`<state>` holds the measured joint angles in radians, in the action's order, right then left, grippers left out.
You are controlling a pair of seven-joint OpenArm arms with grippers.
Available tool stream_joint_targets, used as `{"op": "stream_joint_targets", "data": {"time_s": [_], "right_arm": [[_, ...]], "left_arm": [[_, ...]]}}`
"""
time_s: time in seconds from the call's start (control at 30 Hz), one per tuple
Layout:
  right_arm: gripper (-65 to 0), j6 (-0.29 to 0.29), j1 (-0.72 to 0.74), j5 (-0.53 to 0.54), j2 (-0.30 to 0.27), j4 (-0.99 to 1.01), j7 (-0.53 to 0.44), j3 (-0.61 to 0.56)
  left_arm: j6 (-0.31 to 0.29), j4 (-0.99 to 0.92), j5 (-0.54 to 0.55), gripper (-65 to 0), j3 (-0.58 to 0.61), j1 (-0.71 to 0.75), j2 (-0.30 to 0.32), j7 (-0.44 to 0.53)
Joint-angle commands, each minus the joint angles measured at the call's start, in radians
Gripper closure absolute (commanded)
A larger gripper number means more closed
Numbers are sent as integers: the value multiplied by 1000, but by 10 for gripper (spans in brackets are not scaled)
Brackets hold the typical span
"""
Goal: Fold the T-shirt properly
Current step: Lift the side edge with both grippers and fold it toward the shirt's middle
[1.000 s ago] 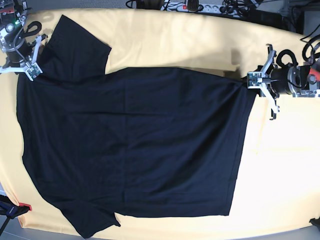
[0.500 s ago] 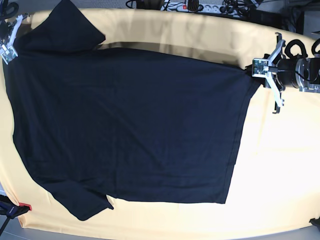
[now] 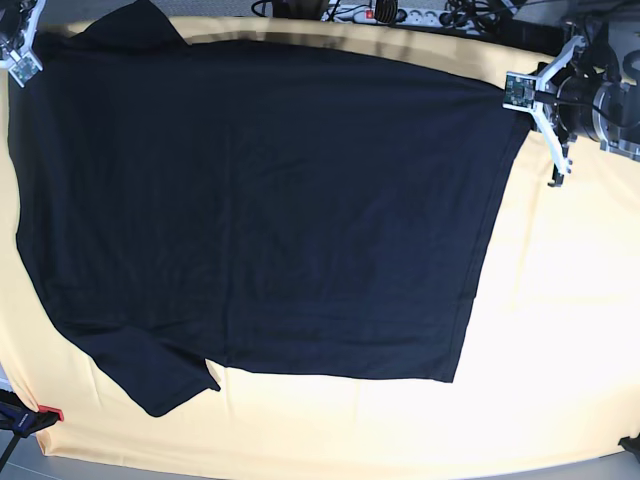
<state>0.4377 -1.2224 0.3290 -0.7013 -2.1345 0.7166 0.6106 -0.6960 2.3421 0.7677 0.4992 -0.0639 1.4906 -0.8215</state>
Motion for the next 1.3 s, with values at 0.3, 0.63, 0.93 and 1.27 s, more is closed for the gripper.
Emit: {"op": "stream_joint_targets", "data": {"time_s": [0.3, 0.63, 0.93, 1.27], "right_arm": [[0, -125, -19, -159, -11, -132, -89, 14], [0, -23, 203, -77, -17, -29, -219, 13], [0, 106, 447, 66, -17, 174, -258, -4], [0, 175, 584, 136, -16, 303, -253, -15]], "left_arm": [[-2, 14, -147, 0, -9, 8, 0, 43], [246, -98, -549, 0, -9, 0, -217, 390], [282, -364, -609, 0, -9, -26, -393, 434], [354, -433, -610, 0, -10, -150, -463, 441]]}}
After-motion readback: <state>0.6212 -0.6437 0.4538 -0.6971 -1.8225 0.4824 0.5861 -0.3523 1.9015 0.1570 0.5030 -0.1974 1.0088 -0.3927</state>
